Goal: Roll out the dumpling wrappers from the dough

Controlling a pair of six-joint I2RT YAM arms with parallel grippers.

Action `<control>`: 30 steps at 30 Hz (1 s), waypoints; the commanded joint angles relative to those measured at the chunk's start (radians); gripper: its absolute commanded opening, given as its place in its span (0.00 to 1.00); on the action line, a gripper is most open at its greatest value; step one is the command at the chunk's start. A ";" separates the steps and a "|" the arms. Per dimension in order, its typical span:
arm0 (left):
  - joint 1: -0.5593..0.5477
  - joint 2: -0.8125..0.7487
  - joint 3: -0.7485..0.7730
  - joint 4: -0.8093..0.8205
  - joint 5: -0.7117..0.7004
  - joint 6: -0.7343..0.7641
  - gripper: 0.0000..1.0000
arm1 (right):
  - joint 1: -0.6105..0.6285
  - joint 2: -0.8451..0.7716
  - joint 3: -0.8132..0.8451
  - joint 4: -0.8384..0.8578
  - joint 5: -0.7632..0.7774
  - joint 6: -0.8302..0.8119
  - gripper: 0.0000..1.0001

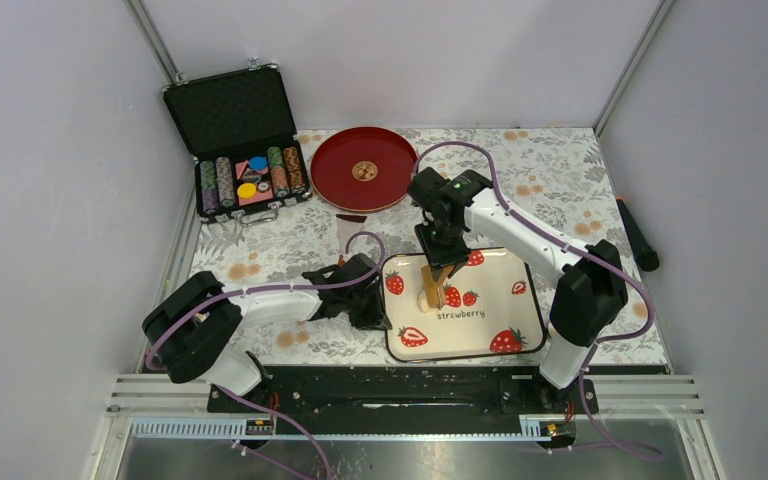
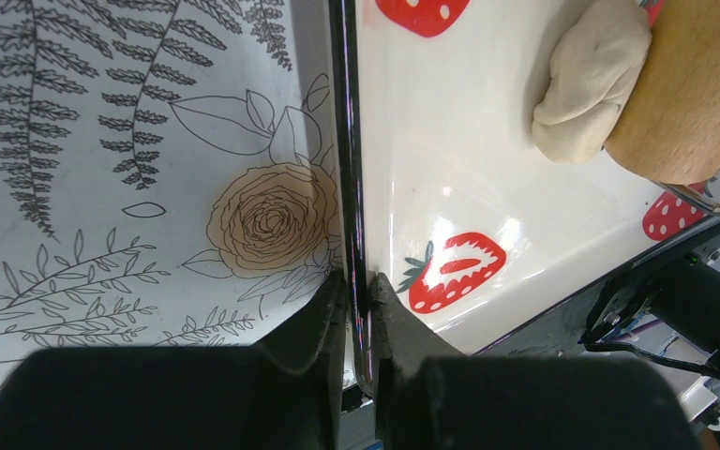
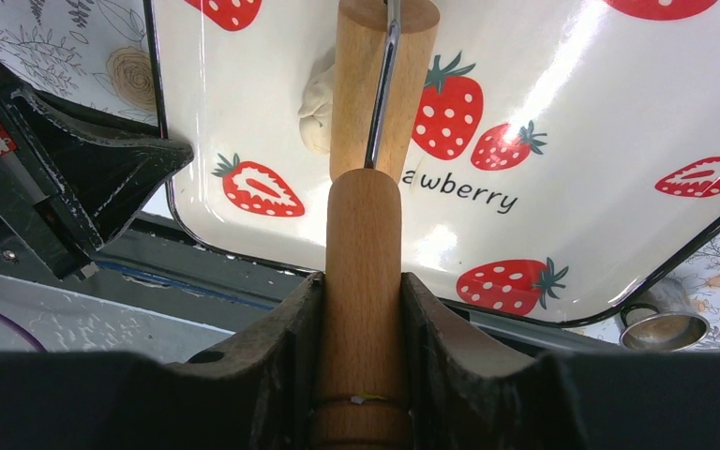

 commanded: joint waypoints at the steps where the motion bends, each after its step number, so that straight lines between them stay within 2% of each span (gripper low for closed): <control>1: -0.009 0.034 -0.024 -0.081 -0.051 0.040 0.00 | 0.026 0.018 -0.030 0.059 -0.114 0.020 0.00; 30: -0.010 0.035 -0.023 -0.081 -0.051 0.040 0.00 | 0.106 0.026 -0.017 0.087 -0.177 0.081 0.00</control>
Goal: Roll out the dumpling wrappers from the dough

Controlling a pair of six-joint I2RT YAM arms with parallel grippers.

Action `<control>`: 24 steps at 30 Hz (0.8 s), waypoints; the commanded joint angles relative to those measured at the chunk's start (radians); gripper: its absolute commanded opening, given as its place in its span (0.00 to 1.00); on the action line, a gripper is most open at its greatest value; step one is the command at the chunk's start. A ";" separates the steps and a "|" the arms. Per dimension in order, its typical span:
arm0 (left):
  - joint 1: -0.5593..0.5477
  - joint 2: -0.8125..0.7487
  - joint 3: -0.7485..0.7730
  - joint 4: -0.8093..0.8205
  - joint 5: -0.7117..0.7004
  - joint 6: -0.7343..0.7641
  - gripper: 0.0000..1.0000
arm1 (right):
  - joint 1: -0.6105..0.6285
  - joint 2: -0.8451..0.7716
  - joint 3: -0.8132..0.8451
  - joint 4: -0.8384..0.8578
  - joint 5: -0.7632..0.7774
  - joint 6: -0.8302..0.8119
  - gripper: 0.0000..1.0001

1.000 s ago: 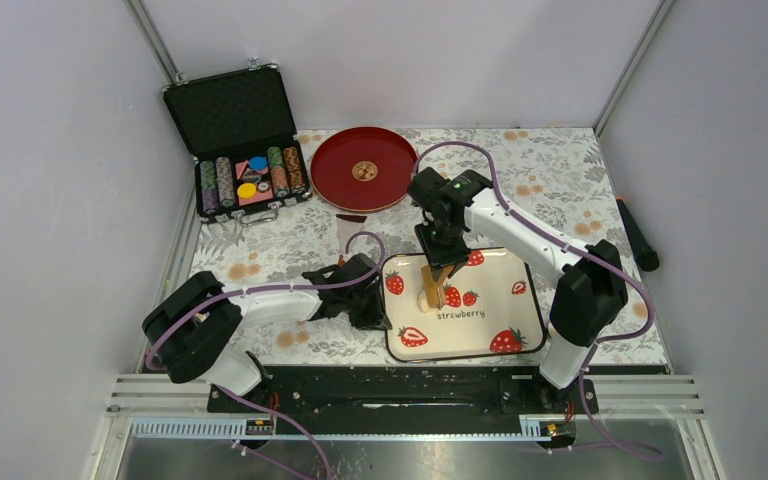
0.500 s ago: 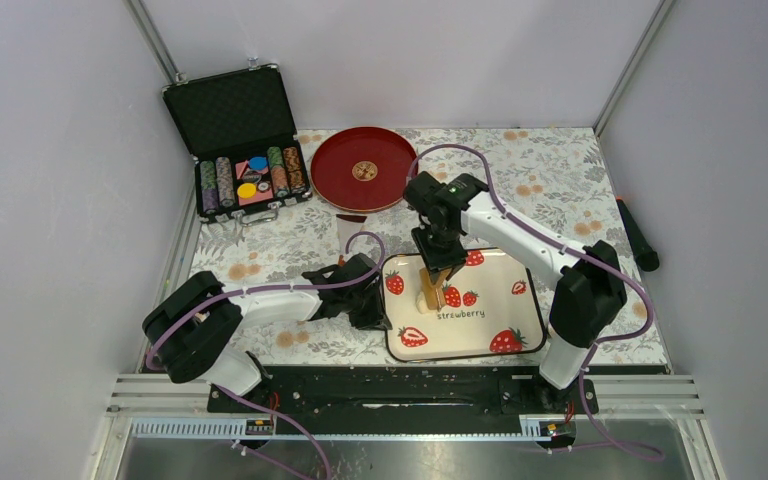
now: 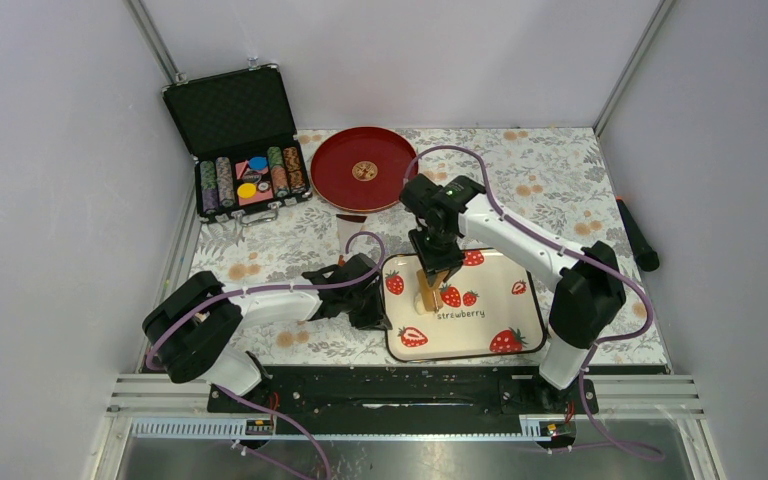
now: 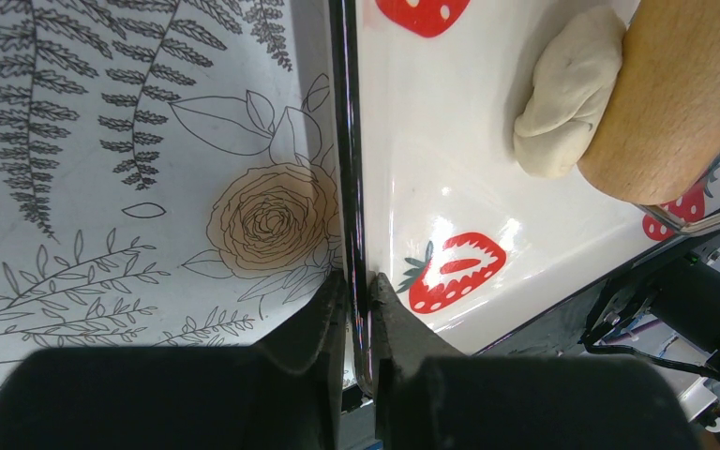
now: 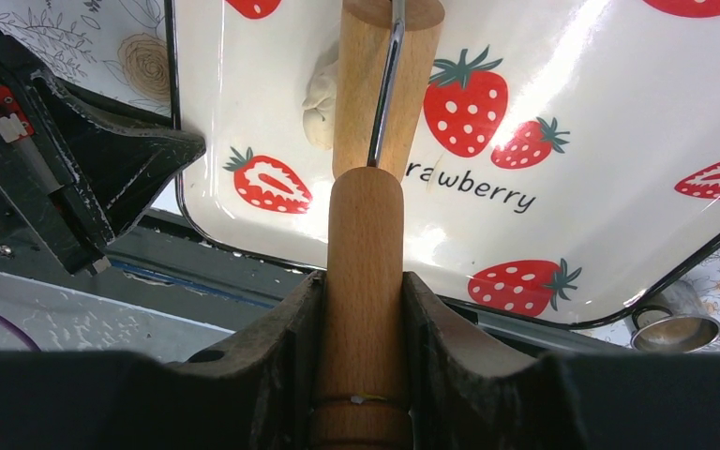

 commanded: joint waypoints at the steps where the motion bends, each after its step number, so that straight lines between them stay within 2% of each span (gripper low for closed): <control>1: -0.010 0.034 -0.023 -0.082 -0.052 0.040 0.00 | 0.059 0.028 -0.004 0.072 -0.189 0.060 0.00; 24: -0.010 0.033 -0.024 -0.080 -0.053 0.039 0.00 | 0.111 0.082 -0.100 0.160 -0.206 0.104 0.00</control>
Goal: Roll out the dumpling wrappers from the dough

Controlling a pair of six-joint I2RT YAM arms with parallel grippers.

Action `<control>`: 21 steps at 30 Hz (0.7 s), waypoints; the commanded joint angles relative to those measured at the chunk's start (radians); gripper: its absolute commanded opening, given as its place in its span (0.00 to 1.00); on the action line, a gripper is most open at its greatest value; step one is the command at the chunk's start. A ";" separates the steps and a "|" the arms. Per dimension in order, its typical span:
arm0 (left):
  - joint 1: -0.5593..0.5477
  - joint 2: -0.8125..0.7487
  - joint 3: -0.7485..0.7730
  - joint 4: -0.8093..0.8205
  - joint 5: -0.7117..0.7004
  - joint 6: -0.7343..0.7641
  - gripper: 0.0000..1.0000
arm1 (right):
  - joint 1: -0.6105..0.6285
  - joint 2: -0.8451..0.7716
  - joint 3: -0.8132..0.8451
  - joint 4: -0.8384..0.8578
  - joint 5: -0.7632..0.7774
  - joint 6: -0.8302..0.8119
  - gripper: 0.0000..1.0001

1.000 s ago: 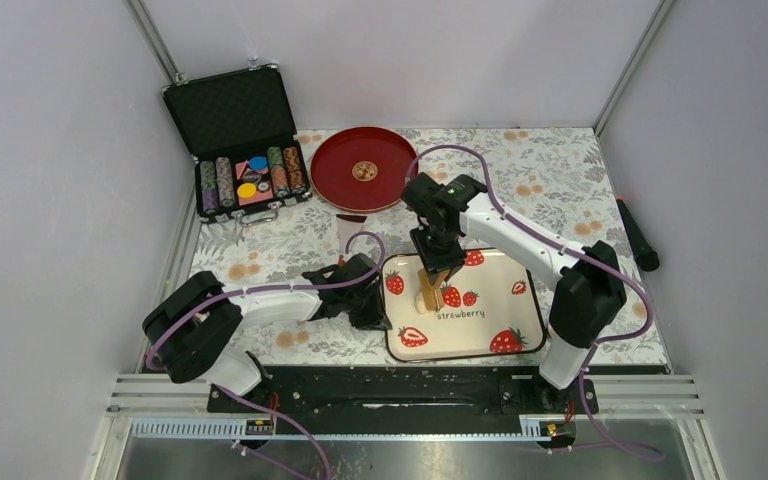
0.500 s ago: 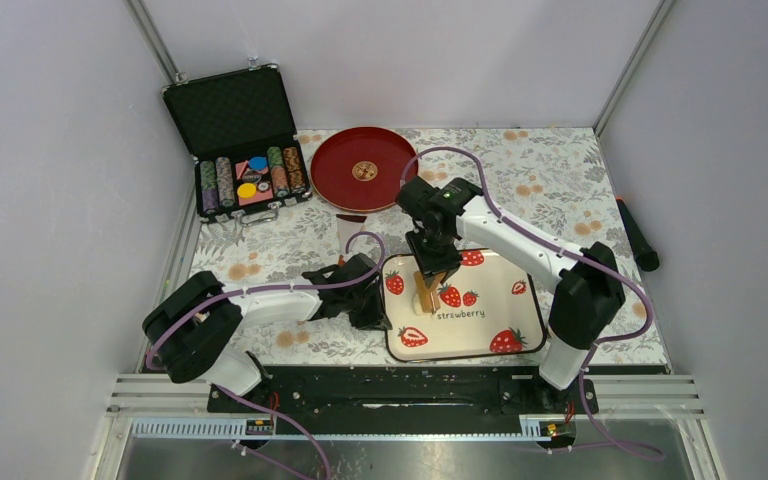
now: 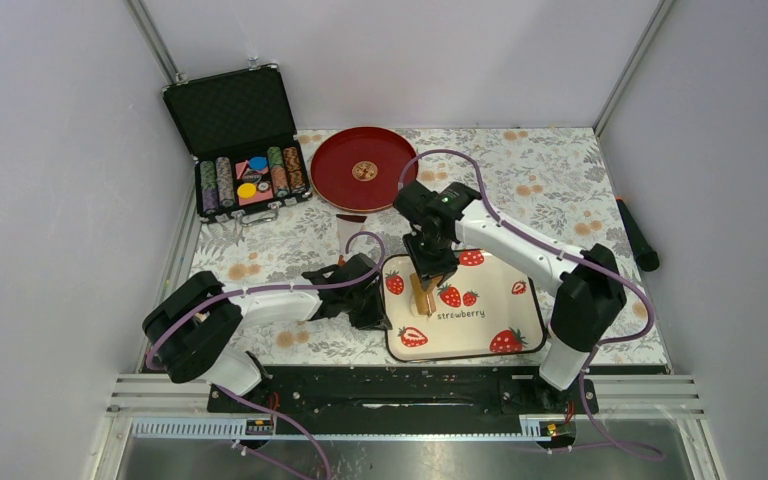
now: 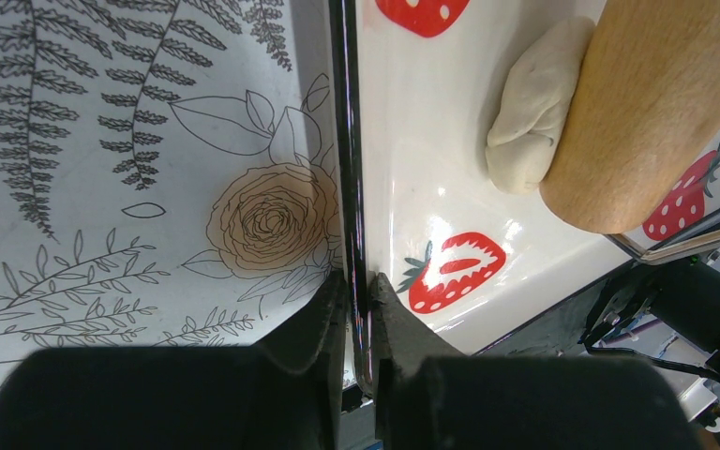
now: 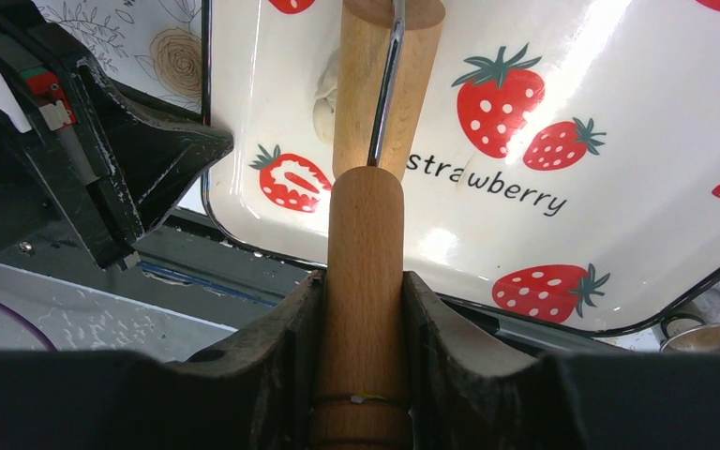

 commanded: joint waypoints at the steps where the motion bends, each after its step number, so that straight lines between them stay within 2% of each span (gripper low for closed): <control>1: -0.011 0.033 -0.024 -0.081 -0.053 0.038 0.00 | 0.069 0.094 -0.078 0.129 -0.200 0.062 0.00; 21: -0.009 0.030 -0.029 -0.078 -0.055 0.036 0.00 | 0.095 0.156 -0.186 0.203 -0.222 0.126 0.00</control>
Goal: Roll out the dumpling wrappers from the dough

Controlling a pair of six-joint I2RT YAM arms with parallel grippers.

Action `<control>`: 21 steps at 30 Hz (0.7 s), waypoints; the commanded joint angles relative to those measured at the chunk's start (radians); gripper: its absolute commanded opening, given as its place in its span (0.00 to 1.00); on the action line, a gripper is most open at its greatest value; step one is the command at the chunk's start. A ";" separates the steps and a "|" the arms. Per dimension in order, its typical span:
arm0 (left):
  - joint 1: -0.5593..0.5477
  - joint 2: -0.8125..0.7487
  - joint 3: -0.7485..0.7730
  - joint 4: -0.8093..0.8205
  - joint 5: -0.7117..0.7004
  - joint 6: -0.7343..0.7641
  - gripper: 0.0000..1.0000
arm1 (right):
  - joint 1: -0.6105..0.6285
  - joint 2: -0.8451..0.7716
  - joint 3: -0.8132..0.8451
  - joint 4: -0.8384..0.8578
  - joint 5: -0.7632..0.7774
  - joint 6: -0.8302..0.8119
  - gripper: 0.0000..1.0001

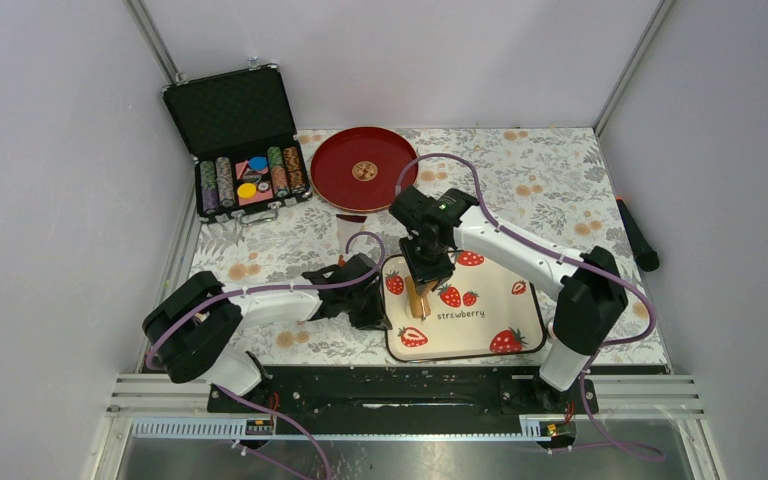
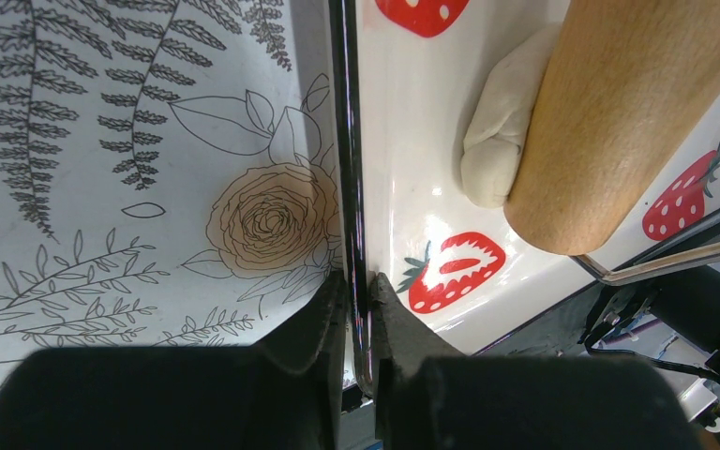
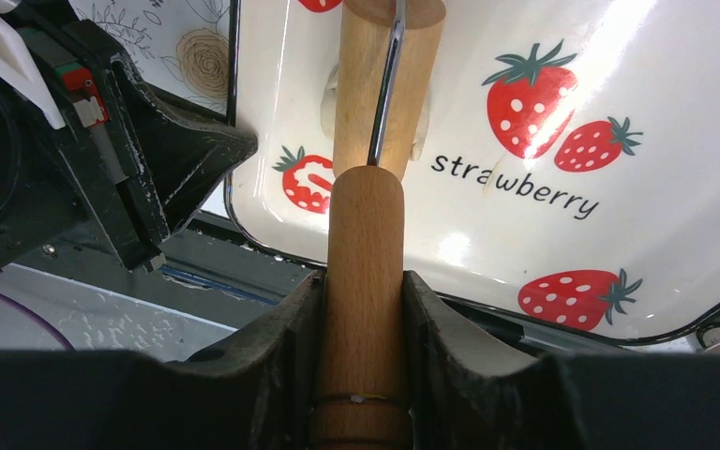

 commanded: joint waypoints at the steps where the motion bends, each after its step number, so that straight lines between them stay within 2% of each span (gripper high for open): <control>1: -0.010 0.029 -0.028 -0.078 -0.055 0.036 0.00 | 0.061 0.156 -0.150 0.158 -0.212 0.074 0.00; 12: -0.010 0.025 -0.032 -0.076 -0.054 0.034 0.00 | 0.035 0.147 -0.196 0.109 -0.111 0.042 0.00; 21: -0.010 0.022 -0.033 -0.073 -0.056 0.031 0.00 | -0.007 0.161 -0.189 0.107 -0.194 0.020 0.00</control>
